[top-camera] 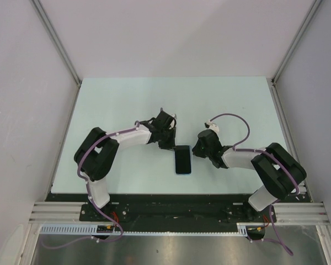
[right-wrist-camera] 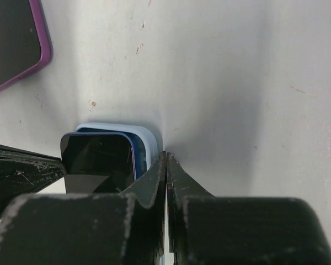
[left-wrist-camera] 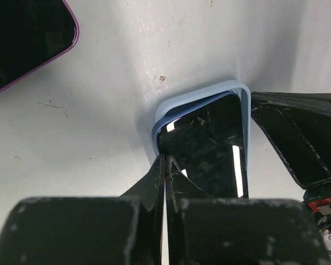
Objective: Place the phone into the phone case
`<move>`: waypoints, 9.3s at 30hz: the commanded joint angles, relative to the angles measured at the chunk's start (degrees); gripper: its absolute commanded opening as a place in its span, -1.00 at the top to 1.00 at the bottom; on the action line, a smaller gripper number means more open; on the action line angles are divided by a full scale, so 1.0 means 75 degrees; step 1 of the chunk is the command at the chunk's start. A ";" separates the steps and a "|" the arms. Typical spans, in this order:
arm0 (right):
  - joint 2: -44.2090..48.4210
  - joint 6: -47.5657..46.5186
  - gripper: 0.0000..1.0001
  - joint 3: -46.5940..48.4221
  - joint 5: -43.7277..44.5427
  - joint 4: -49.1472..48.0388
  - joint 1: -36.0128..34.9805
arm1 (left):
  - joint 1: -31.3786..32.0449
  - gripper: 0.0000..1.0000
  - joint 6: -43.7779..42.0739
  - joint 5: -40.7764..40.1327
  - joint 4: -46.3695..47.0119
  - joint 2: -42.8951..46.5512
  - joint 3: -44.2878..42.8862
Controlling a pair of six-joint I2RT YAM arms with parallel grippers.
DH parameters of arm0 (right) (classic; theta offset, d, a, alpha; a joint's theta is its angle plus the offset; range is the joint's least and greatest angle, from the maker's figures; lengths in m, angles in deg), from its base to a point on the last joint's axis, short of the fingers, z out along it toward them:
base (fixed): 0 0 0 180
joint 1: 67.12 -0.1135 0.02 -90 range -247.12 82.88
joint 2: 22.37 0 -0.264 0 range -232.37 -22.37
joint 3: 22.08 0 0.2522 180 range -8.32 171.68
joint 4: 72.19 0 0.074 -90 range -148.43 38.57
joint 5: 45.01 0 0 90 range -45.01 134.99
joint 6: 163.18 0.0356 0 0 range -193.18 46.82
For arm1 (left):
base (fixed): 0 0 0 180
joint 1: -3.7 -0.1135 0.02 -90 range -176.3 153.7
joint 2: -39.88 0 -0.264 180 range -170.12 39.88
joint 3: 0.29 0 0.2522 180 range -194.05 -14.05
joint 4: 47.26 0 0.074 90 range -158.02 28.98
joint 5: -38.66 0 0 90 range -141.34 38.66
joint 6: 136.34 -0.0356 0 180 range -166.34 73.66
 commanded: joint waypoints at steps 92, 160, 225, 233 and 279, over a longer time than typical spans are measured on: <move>-0.0532 0.1396 1.00 -0.1667 -0.7622 -0.5754 0.1855 | -0.0502 0.60 0.1065 0.2542 0.2007 0.1232 0.2008; -0.2406 0.2111 0.23 -0.1632 -0.7366 -0.6763 0.1774 | -0.0235 1.00 0.0713 0.1394 0.1069 0.0917 0.1727; -0.3156 0.3014 0.18 -0.1761 -0.7366 -0.8110 0.1598 | 0.0633 1.00 0.0209 -0.0504 -0.0818 0.1902 0.1316; -0.3226 0.3072 0.18 -0.1784 -0.7354 -0.8239 0.1610 | 0.0844 1.00 0.0385 0.0093 -0.0384 0.1515 0.1399; -0.1189 0.4911 1.00 -0.1936 -0.9030 -1.0536 0.1914 | -0.2003 -0.39 0.1169 0.4391 0.2961 0.5007 0.3506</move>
